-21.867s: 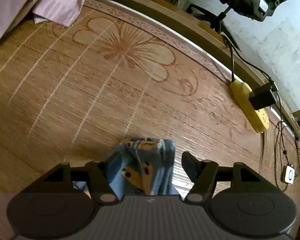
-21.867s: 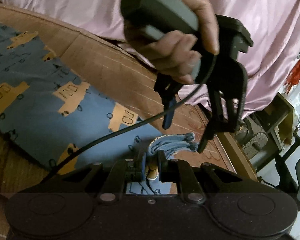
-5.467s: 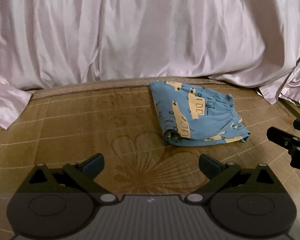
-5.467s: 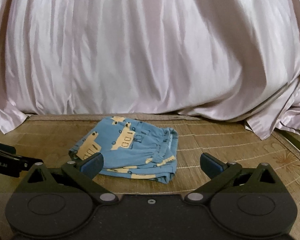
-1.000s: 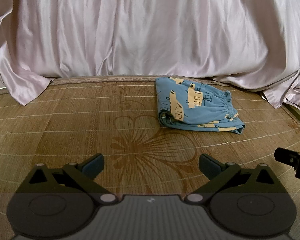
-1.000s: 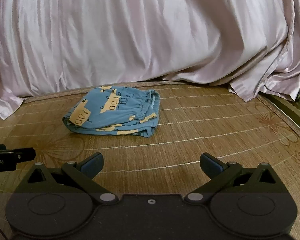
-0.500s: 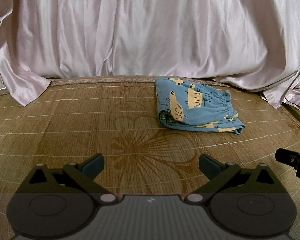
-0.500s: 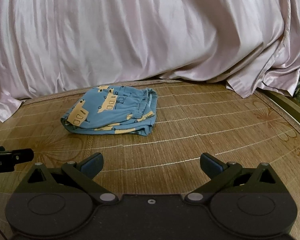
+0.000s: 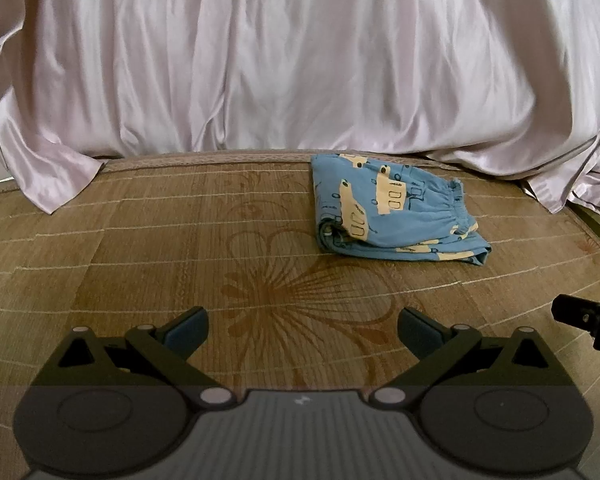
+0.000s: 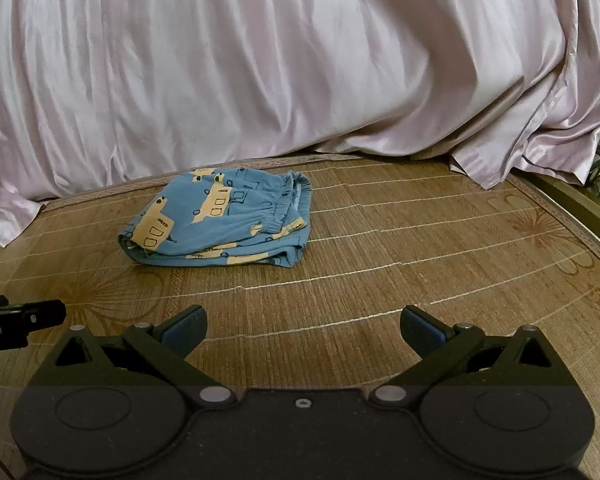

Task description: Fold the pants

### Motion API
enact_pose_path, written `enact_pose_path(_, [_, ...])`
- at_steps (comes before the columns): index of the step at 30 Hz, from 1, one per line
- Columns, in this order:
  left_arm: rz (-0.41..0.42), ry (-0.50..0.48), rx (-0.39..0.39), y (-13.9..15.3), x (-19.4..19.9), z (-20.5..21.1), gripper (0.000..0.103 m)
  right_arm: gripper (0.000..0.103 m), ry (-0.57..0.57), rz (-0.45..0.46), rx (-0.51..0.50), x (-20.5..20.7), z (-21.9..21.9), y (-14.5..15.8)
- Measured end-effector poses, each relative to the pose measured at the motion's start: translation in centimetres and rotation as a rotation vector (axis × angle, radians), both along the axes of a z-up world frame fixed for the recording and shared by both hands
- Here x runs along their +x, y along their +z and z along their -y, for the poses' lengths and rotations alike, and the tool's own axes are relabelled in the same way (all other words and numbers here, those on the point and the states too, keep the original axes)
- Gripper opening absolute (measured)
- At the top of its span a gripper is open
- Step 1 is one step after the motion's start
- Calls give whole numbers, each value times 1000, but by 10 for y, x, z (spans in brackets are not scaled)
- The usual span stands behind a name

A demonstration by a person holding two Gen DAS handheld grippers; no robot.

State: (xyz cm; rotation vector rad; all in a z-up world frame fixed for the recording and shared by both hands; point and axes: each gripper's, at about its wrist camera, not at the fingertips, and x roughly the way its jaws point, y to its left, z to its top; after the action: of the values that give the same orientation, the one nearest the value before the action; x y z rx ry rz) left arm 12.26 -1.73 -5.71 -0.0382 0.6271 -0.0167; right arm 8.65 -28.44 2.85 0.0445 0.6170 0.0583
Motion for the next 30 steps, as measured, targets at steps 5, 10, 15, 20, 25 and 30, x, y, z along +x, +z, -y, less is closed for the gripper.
enact_pose_path(5, [-5,-3,0,-1,1,-1,103,102,0,-3,2,0,0,-1])
enact_pose_path(10, [-26,-7,42,0,3,1,103,102,-1,-4,2,0,0,-1])
enact_pose_path(15, [-15,-41,88,1,0,7,103,102,-1,-8,4,0,0,-2])
enact_pose_path(20, [-13,-43,92,1,0,9,103,102,2,-12,6,-1,0,-4])
enact_pose_path(25, [-21,-37,91,0,1,8,103,102,1,-16,10,-1,1,-5])
enact_pose_path(30, [-20,-40,96,-1,1,9,103,102,3,-18,12,-1,2,-6])
